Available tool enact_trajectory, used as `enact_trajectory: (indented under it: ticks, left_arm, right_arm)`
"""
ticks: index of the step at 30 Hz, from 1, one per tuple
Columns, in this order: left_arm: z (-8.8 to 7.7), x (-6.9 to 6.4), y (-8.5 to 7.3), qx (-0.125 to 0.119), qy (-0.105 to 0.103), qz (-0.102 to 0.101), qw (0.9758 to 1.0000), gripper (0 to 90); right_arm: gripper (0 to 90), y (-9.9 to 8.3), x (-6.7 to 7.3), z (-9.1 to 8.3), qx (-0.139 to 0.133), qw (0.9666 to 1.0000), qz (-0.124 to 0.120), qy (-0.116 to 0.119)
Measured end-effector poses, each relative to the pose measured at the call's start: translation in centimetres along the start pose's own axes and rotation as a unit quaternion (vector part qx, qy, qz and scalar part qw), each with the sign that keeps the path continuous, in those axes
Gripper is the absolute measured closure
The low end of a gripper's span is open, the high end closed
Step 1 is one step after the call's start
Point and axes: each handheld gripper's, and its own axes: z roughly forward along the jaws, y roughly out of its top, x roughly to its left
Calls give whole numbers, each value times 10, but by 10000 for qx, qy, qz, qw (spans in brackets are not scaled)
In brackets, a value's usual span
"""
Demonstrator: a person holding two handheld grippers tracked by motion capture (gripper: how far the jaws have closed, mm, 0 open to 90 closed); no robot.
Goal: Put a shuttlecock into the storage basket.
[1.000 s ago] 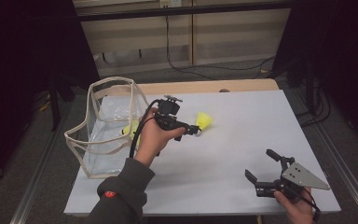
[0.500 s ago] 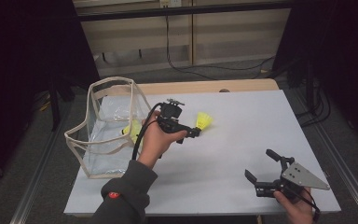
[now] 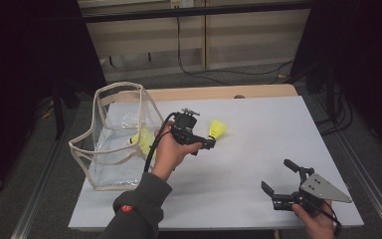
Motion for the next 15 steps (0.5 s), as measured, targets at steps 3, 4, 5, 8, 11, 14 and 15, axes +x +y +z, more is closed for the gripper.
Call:
enact_trajectory:
  ticks: [3,4,5,8,11,14,15]
  left_arm:
    - [3,1,-1,-35,27,-13,10000,53]
    - [4,1,-2,-48,38,-3,10000,53]
    - [4,1,-2,-60,49,-9,10000,53]
    - [6,2,-3,-51,86,-19,9999,53]
    - [9,2,-5,-74,105,-25,9999,53]
    - [11,3,-6,-74,156,-13,9999,53]
    - [12,3,-6,-80,167,-20,9998,53]
  right_arm:
    - [12,0,0,0,0,10000,-5,4]
    - [12,0,0,0,-4,10000,-1,10]
    - [12,0,0,0,-1,10000,6,11]
    - [12,0,0,0,-3,10000,7,7]
    - [12,0,0,0,-14,10000,11,1]
    - [12,0,0,0,-13,10000,6,9]
    - [12,0,0,0,-18,10000,11,10]
